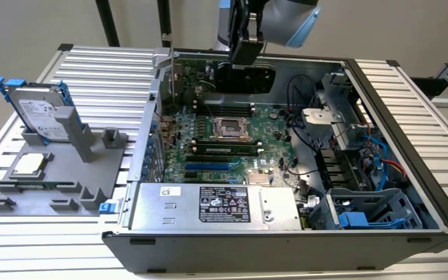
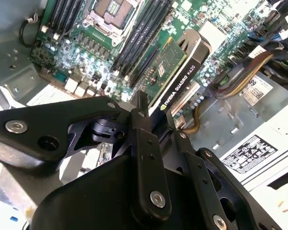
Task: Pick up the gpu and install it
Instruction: 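Insert the gpu into the slot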
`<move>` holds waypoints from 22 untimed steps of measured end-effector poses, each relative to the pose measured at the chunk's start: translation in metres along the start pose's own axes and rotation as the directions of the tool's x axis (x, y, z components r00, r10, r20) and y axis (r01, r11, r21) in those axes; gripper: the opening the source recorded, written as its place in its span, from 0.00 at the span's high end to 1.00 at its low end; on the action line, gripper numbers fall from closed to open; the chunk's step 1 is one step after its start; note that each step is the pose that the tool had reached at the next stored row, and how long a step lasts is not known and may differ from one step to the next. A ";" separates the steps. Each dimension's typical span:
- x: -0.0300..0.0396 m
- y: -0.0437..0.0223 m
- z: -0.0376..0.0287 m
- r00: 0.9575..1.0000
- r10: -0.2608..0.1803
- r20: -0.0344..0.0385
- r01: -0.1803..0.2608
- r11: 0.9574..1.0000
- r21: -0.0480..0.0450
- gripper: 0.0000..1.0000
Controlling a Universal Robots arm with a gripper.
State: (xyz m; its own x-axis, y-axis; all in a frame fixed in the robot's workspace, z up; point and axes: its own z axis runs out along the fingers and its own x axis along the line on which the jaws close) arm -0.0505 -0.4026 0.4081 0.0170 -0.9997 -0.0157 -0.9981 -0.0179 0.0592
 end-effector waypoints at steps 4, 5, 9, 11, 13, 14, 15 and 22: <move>0.0001 -0.0001 0.0009 1.000 0.002 0.000 -0.002 1.000 0.000 1.00; 0.0001 -0.0001 0.0010 1.000 0.002 0.000 -0.002 1.000 0.000 1.00; 0.0000 -0.0001 0.0013 1.000 0.002 0.000 -0.002 1.000 0.000 1.00; 0.0000 -0.0001 0.0020 1.000 0.002 0.000 -0.002 1.000 0.000 1.00; 0.0001 -0.0001 0.0031 1.000 0.002 0.000 -0.002 1.000 0.000 1.00; 0.0001 -0.0002 0.0037 1.000 0.002 0.000 -0.002 1.000 0.001 1.00; 0.0001 -0.0003 0.0044 1.000 0.002 0.000 -0.002 1.000 0.001 1.00; 0.0002 -0.0006 0.0089 1.000 0.001 0.000 -0.001 1.000 0.007 1.00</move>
State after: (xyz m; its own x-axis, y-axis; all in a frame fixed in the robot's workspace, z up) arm -0.0505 -0.4026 0.3992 0.0156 -0.9998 -0.0156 -0.9985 -0.0164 0.0519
